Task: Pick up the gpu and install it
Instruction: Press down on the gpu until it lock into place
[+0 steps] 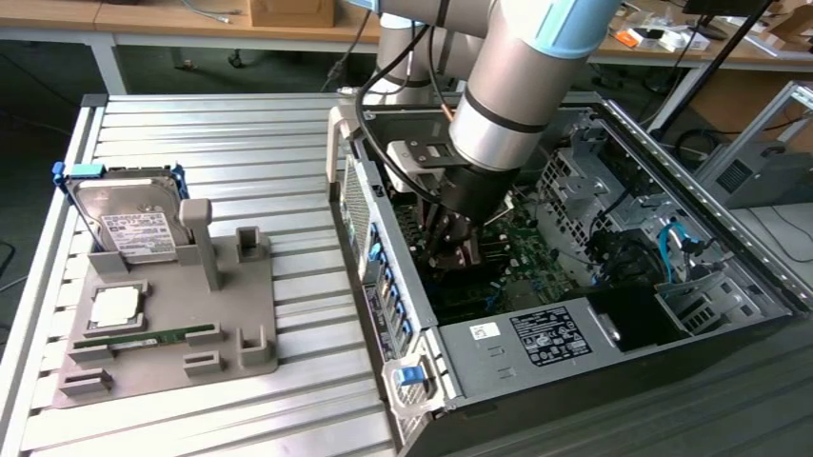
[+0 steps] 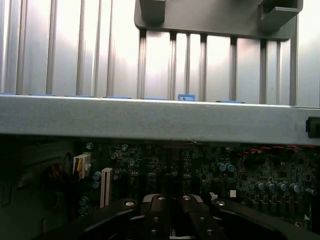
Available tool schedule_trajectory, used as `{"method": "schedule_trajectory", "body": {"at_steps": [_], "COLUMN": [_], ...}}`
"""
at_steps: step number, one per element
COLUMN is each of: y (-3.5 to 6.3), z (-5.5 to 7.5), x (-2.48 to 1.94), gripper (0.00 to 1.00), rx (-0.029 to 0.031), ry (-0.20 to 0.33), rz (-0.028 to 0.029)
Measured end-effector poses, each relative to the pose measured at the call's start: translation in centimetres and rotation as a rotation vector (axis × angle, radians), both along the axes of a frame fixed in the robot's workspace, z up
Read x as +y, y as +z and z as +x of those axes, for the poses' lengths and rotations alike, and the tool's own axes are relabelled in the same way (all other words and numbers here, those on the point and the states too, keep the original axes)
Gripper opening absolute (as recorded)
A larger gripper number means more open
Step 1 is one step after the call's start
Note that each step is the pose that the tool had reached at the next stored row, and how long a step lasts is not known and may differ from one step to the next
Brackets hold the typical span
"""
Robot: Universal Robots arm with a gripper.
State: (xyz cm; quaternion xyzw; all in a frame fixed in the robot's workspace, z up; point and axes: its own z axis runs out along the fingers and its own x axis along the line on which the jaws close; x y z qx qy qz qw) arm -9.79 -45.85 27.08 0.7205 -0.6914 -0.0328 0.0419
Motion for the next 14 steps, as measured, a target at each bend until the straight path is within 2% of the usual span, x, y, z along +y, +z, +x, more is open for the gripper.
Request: {"method": "schedule_trajectory", "body": {"at_steps": [14], "y": [-0.04], "z": [0.0], "x": [0.22], "gripper": [0.11], "rx": [0.0], "ry": [0.0], "rz": [0.0]}}
